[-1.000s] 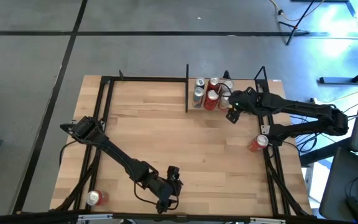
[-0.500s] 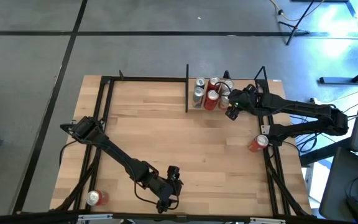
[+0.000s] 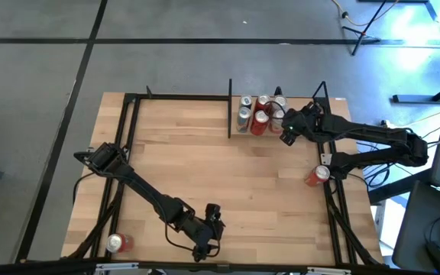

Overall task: Place canned beverage on shelf
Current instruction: Put the pink soda can on the shelf aligned with the other pink soda can, then put the bottom red soda can on the shelf

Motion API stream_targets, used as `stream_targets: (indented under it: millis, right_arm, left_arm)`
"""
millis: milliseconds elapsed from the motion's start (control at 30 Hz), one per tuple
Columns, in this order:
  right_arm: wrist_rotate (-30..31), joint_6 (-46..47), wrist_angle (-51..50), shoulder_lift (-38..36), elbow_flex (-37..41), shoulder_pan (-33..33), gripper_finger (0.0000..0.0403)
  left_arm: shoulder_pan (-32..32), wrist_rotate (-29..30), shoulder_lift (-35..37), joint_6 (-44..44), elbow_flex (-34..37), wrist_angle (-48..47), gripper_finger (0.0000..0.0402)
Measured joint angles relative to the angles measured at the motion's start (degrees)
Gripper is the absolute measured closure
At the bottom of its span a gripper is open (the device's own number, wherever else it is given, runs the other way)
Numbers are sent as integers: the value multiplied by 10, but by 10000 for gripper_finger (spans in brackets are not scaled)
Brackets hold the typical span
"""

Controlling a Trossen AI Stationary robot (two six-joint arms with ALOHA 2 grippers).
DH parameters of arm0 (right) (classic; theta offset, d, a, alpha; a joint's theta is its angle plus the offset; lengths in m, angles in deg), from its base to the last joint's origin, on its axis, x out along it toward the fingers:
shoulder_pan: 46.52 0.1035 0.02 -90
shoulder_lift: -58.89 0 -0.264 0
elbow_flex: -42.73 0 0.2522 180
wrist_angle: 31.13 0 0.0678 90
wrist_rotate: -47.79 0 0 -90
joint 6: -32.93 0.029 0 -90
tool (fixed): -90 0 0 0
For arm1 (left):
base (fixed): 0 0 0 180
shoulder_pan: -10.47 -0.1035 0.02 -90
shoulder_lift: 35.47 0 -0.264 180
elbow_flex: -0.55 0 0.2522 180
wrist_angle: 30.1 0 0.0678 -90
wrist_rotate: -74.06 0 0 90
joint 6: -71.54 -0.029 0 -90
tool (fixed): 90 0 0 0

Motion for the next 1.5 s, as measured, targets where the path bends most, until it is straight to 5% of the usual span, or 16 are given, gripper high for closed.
stream_targets:
  millis: [100,200,333,533,733,1100,1500]
  right_arm:
    - [-48,21,-24,-2,-4,3,95]
    - [-179,56,-35,-9,-18,31,95]
    - [-317,102,84,-32,7,149,95]
    - [-277,76,412,-24,99,368,95]
    - [-244,-1,618,26,150,483,95]
    - [-239,-9,715,85,151,506,95]
    - [-290,-58,945,162,150,507,95]
  left_arm:
    - [1,0,0,21,0,0,64]
    - [1,3,0,23,0,11,64]
    - [-2,32,0,21,0,45,64]
    - [7,65,0,75,0,29,64]
    - [27,74,5,203,-61,-155,64]
    - [95,44,13,443,-190,-500,64]
    - [202,-63,50,739,-198,-543,64]
